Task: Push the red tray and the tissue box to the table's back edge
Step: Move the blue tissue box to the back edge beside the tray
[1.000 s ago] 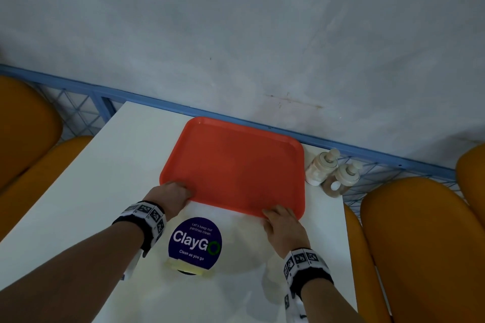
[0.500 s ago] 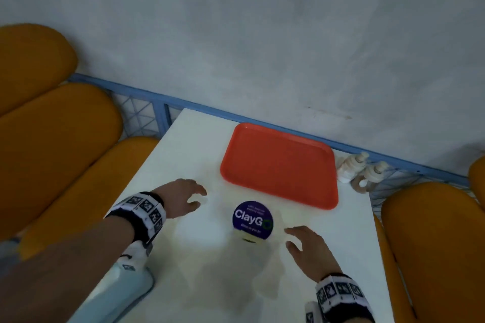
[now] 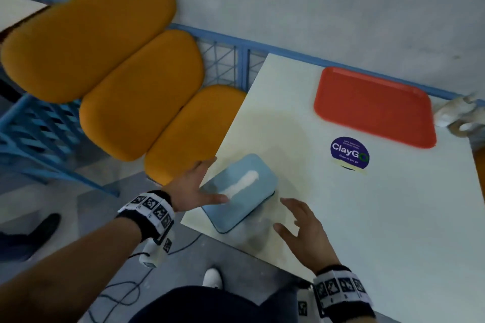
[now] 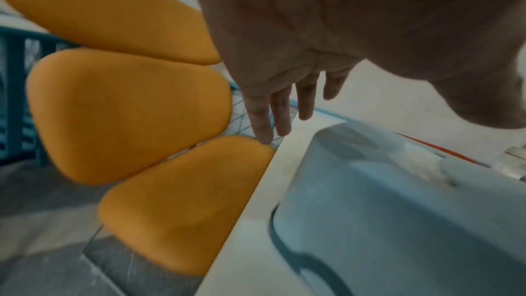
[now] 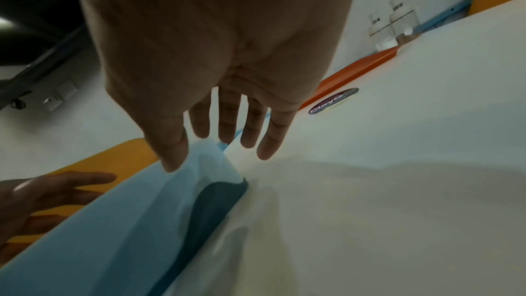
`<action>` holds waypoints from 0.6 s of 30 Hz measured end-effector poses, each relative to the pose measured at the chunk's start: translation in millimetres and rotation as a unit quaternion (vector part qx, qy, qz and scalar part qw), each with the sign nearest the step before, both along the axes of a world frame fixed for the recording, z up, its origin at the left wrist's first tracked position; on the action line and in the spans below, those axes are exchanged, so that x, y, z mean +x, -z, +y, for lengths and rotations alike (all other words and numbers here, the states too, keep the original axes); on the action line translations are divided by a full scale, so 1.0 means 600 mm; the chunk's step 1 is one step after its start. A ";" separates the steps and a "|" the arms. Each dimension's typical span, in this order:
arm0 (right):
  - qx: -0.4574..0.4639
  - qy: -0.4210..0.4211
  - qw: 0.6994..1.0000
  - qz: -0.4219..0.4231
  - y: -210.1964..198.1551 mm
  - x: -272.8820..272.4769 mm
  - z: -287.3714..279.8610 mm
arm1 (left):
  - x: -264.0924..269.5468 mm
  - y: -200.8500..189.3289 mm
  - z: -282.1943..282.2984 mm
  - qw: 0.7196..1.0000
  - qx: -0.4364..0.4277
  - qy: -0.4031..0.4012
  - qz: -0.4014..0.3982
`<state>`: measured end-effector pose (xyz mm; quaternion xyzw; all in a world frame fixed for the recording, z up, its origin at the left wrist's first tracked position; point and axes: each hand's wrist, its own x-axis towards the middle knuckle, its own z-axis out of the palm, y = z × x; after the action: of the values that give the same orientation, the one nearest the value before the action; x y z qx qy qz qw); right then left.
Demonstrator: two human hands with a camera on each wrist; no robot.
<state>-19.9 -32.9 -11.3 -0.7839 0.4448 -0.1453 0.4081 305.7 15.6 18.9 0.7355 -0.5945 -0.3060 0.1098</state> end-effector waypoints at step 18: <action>0.143 0.142 0.978 -0.053 0.002 0.133 -0.137 | -0.084 0.042 -0.030 0.989 -0.025 -0.075 0.129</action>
<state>59.8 -115.2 -12.3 -0.6373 0.5456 -0.1785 0.5141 255.4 -2.7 -6.0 0.7296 -0.5261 -0.3739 0.2263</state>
